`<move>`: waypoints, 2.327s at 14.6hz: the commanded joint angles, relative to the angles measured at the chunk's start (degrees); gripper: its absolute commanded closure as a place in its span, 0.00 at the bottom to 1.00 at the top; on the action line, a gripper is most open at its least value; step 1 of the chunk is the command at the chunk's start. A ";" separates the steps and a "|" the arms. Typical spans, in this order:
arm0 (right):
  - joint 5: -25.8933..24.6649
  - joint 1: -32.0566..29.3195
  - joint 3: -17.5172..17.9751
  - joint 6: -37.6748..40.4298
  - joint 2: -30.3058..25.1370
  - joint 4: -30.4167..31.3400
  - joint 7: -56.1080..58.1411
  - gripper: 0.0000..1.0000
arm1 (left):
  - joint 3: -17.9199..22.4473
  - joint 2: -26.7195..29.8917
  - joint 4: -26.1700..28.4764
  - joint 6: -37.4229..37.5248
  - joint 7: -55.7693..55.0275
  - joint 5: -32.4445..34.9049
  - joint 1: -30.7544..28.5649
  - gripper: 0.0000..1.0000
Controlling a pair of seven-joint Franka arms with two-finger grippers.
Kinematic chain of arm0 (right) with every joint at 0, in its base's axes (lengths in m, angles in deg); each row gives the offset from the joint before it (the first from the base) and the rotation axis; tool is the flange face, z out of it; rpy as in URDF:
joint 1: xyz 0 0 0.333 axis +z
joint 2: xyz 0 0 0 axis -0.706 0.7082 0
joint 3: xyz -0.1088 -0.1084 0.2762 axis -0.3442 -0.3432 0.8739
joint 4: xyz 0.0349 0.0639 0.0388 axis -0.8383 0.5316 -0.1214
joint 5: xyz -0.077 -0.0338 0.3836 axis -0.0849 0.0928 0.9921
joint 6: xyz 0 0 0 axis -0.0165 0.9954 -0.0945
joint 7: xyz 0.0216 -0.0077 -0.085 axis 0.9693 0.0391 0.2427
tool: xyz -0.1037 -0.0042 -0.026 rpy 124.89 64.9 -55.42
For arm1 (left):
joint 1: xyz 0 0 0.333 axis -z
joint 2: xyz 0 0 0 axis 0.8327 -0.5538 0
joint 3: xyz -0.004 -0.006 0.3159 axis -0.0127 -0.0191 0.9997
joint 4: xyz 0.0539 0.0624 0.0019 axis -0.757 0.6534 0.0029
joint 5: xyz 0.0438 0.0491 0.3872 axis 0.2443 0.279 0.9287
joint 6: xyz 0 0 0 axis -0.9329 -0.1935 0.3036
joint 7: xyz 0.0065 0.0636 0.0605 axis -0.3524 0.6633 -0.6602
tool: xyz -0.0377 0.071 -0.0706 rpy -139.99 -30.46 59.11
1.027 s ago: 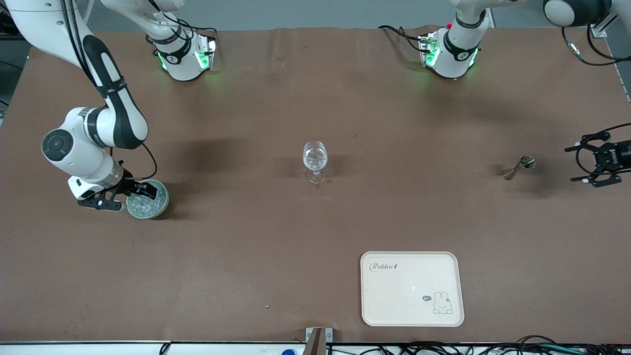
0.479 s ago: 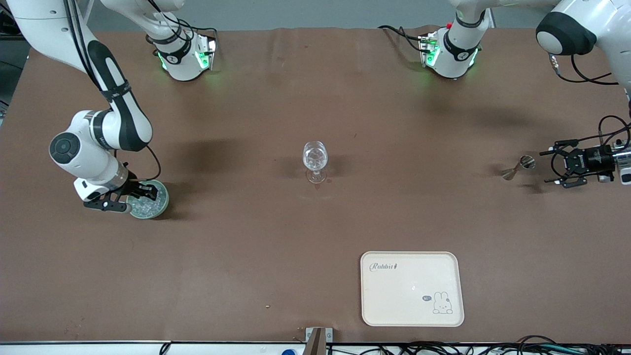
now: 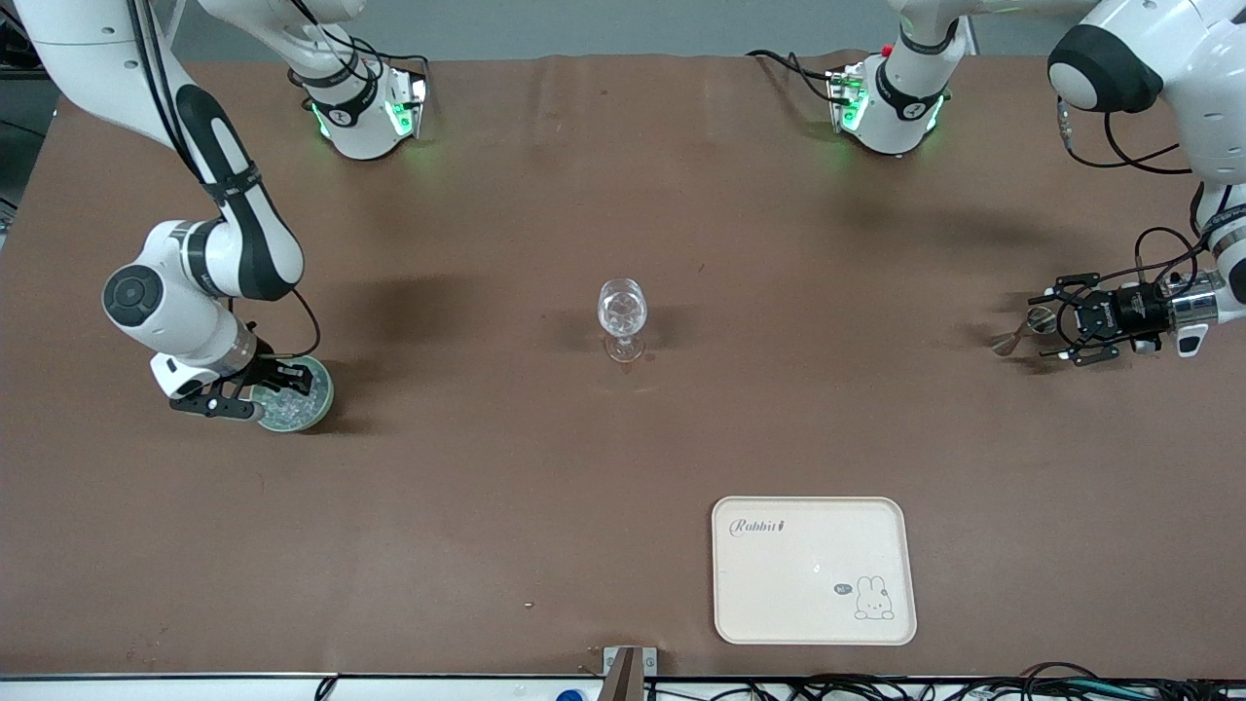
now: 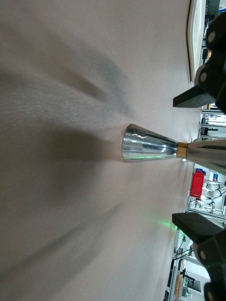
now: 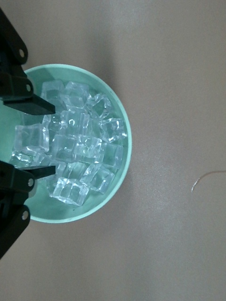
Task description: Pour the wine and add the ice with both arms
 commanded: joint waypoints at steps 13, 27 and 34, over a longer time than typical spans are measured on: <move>-0.17 0.23 -0.17 -0.18 -0.05 0.89 0.56 0.56 | -0.86 1.34 4.11 0.72 9.18 -4.59 0.25 0.38; -0.17 0.31 -0.09 2.88 -0.05 -1.65 -0.23 0.92 | -4.71 11.16 2.71 10.48 1.29 -8.20 -1.68 0.99; 0.01 -0.13 0.09 24.22 -3.03 -17.89 -2.69 1.00 | -17.80 21.09 -5.11 9.16 -12.35 -4.78 -1.50 0.99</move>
